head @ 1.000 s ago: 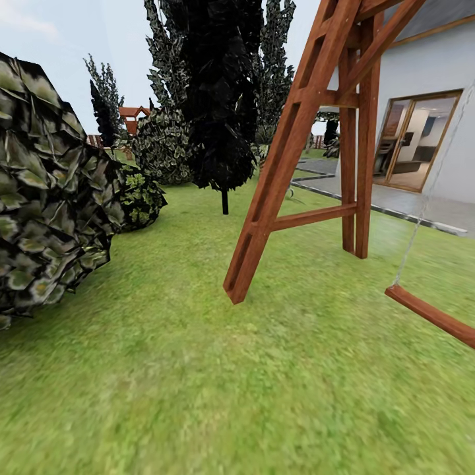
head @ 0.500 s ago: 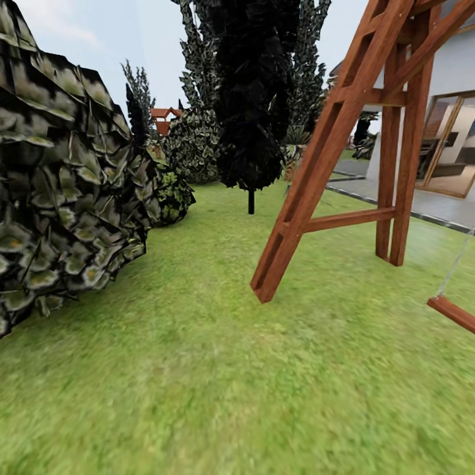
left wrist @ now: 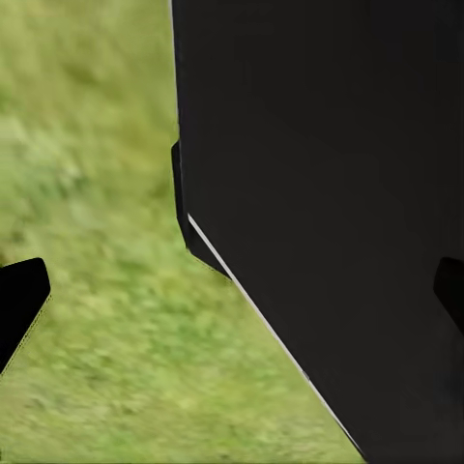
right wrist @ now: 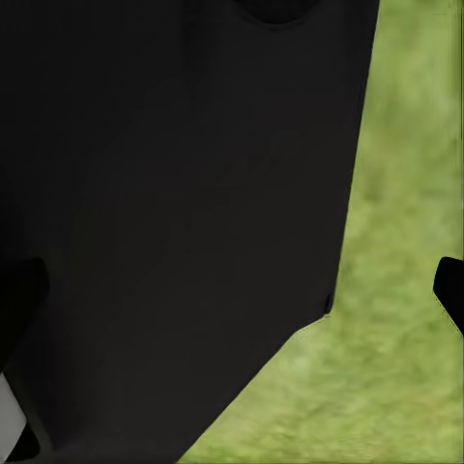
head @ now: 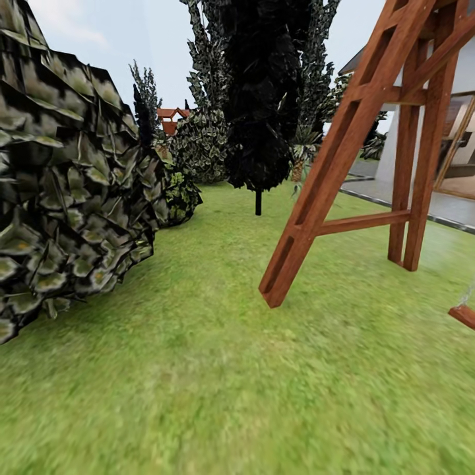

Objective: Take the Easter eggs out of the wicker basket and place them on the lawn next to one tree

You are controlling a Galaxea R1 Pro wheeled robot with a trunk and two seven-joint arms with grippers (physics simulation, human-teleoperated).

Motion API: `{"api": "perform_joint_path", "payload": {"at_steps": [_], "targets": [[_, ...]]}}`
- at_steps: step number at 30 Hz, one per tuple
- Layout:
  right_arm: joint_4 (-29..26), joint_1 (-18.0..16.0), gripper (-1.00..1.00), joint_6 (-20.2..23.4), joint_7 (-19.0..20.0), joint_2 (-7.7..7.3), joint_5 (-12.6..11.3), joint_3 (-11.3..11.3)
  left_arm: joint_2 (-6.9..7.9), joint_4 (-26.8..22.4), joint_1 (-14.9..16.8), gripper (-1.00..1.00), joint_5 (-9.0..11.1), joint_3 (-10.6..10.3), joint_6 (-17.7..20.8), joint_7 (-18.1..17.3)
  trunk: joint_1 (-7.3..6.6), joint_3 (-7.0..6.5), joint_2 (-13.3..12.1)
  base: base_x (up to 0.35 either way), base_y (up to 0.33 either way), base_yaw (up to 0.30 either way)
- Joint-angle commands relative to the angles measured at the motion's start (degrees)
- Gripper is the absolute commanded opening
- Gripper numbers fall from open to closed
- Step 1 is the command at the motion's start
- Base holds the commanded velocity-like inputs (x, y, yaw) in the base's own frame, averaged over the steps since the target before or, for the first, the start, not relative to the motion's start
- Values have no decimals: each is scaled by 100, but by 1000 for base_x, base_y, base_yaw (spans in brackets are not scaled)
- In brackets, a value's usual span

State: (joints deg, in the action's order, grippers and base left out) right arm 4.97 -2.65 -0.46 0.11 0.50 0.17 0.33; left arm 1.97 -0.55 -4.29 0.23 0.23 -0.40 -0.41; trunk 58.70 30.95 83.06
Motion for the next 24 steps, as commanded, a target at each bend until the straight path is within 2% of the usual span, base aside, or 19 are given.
{"api": "perform_joint_path", "payload": {"at_steps": [1,7,11,14,18,19,22,24], "targets": [[13,-7,100,-6,-5,-3,-16,-7,-2,-4,-2,100,3,3,-4,-4,3,4,2,317,24,0],[8,-7,100,7,17,10,-13,-4,-33,-1,-2,100,12,7,7,-3,3,4,2,307,7,0],[15,-7,100,47,19,197,13,8,-137,54,-2,100,0,10,31,0,3,4,2,96,1,0],[4,-7,100,52,-6,244,22,7,-194,55,-2,100,5,16,43,0,3,4,2,20,0,0],[-11,-7,100,27,-8,214,16,-11,-379,45,-2,100,49,16,41,-7,3,4,2,5,0,0],[-13,-7,100,15,-7,207,11,-3,-485,48,-2,100,54,13,46,-5,3,4,2,0,0,0],[-13,-7,100,13,-10,212,17,5,-593,17,-2,100,78,13,24,-3,3,4,2,0,0,0],[-40,-7,100,12,-11,211,23,-6,-607,-143,-2,100,92,7,7,-11,3,4,2,0,0,0]]}}
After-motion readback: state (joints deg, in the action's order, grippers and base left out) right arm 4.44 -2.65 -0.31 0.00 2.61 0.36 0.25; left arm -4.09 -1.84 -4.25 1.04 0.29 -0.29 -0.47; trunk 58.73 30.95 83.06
